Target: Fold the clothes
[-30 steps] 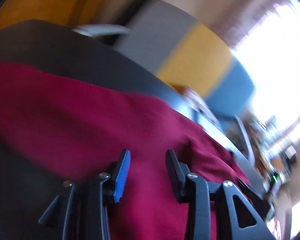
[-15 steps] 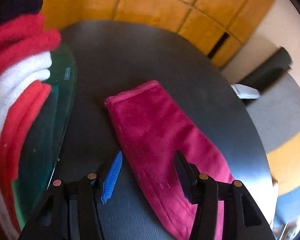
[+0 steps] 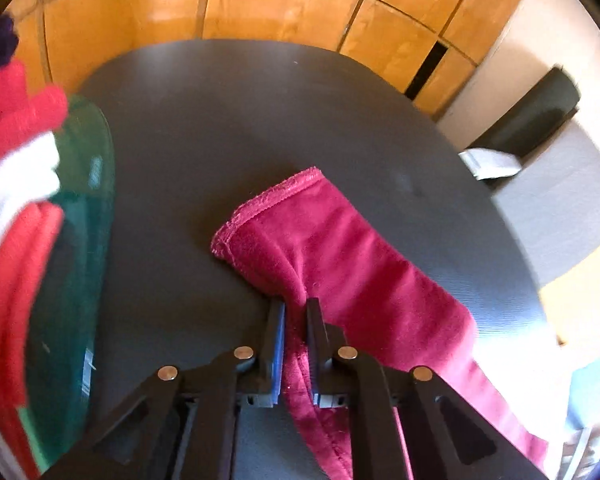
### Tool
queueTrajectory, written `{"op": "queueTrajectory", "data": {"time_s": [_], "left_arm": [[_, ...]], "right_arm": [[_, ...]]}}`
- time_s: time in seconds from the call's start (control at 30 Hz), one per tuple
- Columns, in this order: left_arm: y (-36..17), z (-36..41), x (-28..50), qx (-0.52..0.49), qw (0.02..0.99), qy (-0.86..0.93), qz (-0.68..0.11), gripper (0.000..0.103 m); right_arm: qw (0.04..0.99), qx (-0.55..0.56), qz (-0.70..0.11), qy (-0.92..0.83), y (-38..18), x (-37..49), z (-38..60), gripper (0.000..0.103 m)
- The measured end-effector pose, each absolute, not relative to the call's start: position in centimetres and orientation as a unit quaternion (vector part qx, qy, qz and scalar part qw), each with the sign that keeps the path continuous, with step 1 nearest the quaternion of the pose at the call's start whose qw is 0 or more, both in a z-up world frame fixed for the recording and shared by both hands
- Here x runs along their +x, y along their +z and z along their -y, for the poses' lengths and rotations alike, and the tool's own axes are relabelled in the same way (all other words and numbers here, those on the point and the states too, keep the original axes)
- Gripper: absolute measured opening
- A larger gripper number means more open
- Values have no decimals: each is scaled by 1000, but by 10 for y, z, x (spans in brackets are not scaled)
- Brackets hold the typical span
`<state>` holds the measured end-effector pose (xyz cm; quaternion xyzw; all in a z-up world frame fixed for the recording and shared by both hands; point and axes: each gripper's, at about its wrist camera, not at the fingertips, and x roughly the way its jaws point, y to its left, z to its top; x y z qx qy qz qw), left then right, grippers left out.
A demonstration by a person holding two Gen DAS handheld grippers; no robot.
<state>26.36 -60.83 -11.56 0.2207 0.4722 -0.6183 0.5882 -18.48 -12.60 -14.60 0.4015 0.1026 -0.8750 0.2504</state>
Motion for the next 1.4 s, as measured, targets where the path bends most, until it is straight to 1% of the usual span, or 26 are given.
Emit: {"op": "queueTrajectory", "data": {"time_s": [0.17,0.37,0.53,0.6,0.67,0.73,0.83,0.93,1.0,1.07,1.13,1.17,1.2,1.27,1.4], "left_arm": [[-84,580,219,200,519,-699,-450,9],[-54,526,133,216,411,-789,-402,9],[-61,470,57,278,321,-843,-331,10],[-68,449,38,301,297,-854,-302,15],[-72,421,29,319,282,-863,-271,23],[-72,396,29,324,269,-873,-246,26],[-71,359,39,325,262,-888,-192,26],[-84,343,45,339,245,-895,-157,26],[-101,344,50,354,234,-890,-167,27],[-112,363,59,357,231,-876,-227,26],[-122,376,79,326,212,-873,-295,25],[-126,379,85,317,206,-871,-314,20],[-128,382,88,309,201,-869,-329,19],[-131,385,93,300,194,-868,-345,18],[-132,384,97,292,190,-869,-351,18]], "right_arm": [[251,401,-103,-875,-146,-185,126,103],[251,401,-103,-875,-147,-185,126,103],[251,401,-102,-875,-146,-186,126,103],[252,401,-101,-875,-147,-185,125,103],[252,401,-100,-875,-147,-185,125,103],[253,401,-101,-875,-147,-185,125,103],[253,402,-101,-874,-148,-184,126,103],[251,402,-105,-874,-148,-184,127,103],[250,403,-107,-874,-149,-185,127,103],[250,404,-107,-874,-149,-185,128,103],[250,405,-106,-873,-148,-185,127,103],[251,405,-106,-873,-148,-185,127,103],[252,406,-104,-872,-148,-186,126,103],[254,408,-100,-871,-148,-186,125,103],[256,413,-100,-868,-147,-187,125,103]]}}
